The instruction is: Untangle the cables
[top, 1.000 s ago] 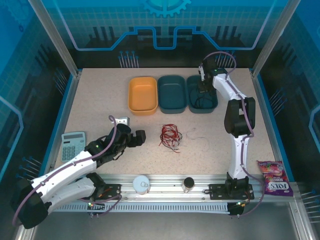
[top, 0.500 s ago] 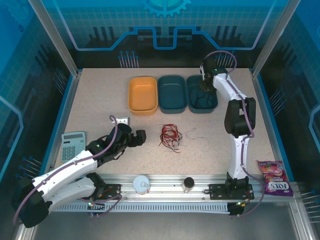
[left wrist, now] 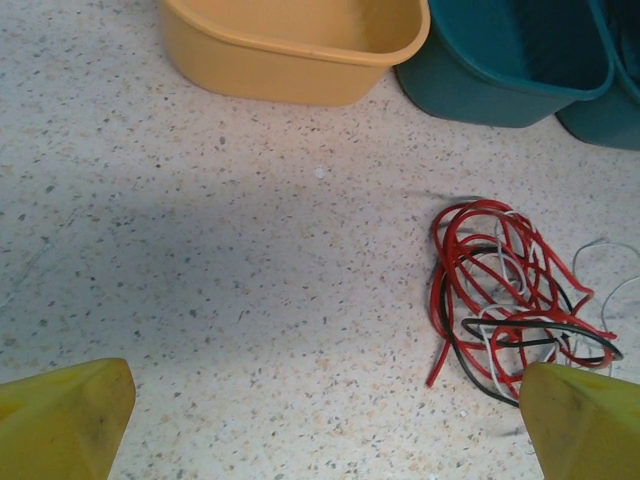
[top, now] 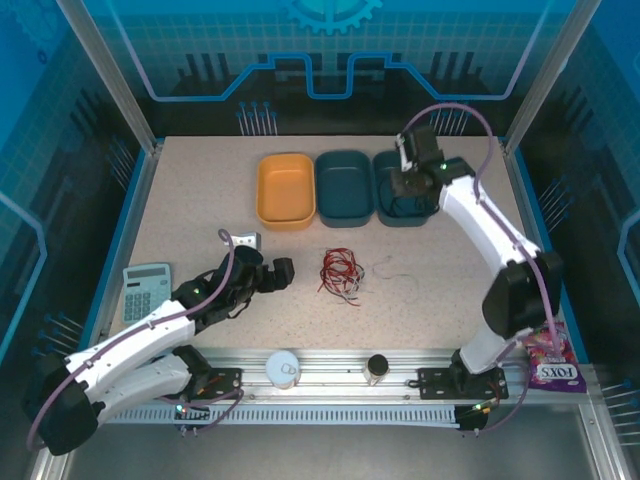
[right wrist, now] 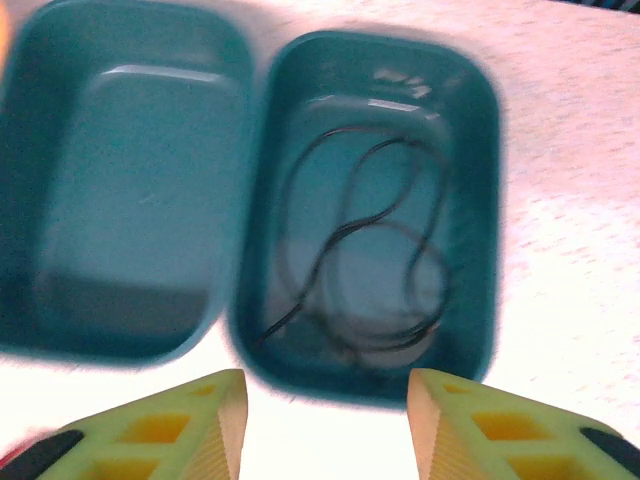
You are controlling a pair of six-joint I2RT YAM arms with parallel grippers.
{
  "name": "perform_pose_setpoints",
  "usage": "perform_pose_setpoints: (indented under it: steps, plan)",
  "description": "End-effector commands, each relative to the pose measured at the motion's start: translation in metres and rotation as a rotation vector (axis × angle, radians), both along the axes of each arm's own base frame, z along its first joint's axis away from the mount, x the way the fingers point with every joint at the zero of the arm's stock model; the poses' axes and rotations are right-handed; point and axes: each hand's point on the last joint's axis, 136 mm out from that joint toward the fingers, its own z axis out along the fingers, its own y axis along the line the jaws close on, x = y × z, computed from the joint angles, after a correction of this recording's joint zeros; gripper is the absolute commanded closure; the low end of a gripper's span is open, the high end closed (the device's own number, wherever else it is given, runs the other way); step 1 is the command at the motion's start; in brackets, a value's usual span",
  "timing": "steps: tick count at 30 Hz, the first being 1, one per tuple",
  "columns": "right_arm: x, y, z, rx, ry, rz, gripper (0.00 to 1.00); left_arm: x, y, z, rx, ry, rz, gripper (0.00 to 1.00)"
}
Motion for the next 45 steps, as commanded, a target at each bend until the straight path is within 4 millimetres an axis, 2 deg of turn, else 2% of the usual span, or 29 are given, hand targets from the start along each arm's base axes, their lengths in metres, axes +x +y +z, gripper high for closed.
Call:
perform_pose_setpoints:
  steps: [1,5,9,12,15,19,29,39,45]
  plan:
    - [-0.040,0.026,0.003,0.066,-0.014,0.015,0.53,0.005,-0.008,-0.003,-0.060,0.002,-0.001,0.01]
    - [-0.093,0.058,-0.006,0.135,0.018,0.090,0.57,0.013,-0.019,-0.004,-0.087,0.017,-0.007,0.01]
    - [-0.141,0.082,-0.019,0.100,0.045,0.178,0.59,0.018,-0.028,-0.012,-0.111,0.052,-0.005,0.01]
    - [-0.165,0.096,-0.030,0.082,0.081,0.233,0.61,0.021,-0.033,-0.016,-0.121,0.072,-0.005,0.01]
    - [-0.178,0.108,-0.038,0.046,0.108,0.287,0.63,0.023,-0.031,-0.017,-0.118,0.090,0.020,0.01]
    - [-0.183,0.125,-0.047,-0.026,0.139,0.350,0.65,0.021,-0.019,-0.025,-0.135,0.116,0.084,0.01]
    - [-0.175,0.160,-0.078,-0.209,0.249,0.452,0.65,0.011,0.011,-0.039,-0.150,0.152,0.165,0.01]
    - [-0.161,0.167,-0.101,-0.323,0.297,0.455,0.74,0.011,0.017,-0.041,-0.170,0.150,0.178,0.01]
    - [-0.156,0.170,-0.110,-0.348,0.312,0.450,0.74,0.010,0.018,-0.044,-0.175,0.159,0.178,0.01]
